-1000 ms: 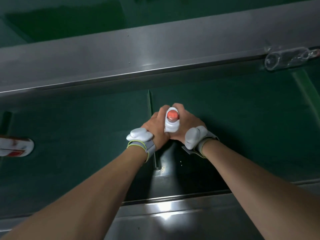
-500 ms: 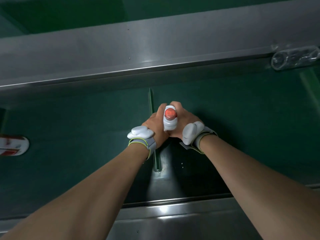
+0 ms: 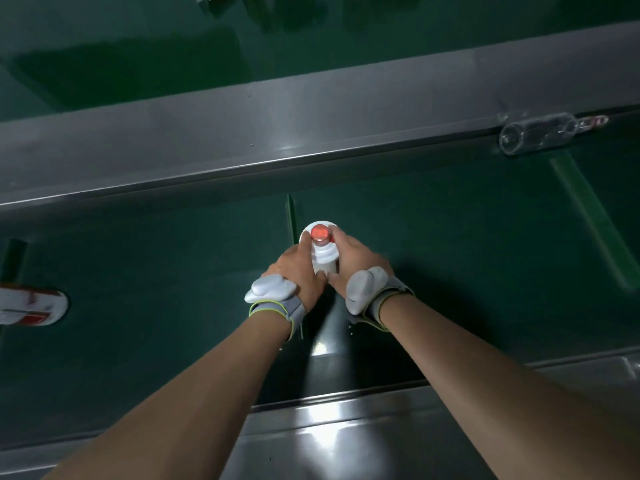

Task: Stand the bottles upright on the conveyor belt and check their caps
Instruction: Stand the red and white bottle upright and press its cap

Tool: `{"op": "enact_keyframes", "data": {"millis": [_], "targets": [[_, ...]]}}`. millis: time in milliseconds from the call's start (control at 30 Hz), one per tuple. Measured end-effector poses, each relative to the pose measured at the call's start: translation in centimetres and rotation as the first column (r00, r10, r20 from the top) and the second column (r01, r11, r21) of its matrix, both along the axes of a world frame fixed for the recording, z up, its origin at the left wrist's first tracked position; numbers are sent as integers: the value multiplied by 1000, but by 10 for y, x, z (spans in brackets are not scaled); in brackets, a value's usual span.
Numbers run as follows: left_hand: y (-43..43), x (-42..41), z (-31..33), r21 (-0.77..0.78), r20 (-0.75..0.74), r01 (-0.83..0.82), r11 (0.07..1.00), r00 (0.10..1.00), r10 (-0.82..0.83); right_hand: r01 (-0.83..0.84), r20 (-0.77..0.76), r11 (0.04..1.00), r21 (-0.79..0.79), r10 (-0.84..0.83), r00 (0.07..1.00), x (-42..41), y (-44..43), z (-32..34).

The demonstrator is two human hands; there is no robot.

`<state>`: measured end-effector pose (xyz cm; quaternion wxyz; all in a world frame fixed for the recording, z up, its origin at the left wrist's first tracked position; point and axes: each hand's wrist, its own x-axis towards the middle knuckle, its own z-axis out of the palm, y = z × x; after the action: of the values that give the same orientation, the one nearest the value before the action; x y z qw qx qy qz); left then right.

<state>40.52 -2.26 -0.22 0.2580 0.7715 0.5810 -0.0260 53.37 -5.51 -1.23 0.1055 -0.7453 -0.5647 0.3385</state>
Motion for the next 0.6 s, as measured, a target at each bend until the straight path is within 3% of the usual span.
{"op": "enact_keyframes", "data": {"millis": [333,600], "targets": [[-72,-21,-7,-18,9,-10,1000,1000,10,-108,27,993,-55,110,994,-19,-57,7],[-108,-31,11,-112,2,119,987,993,-119,17,42,997,-75,-14,999,-8,-118,25]]}}
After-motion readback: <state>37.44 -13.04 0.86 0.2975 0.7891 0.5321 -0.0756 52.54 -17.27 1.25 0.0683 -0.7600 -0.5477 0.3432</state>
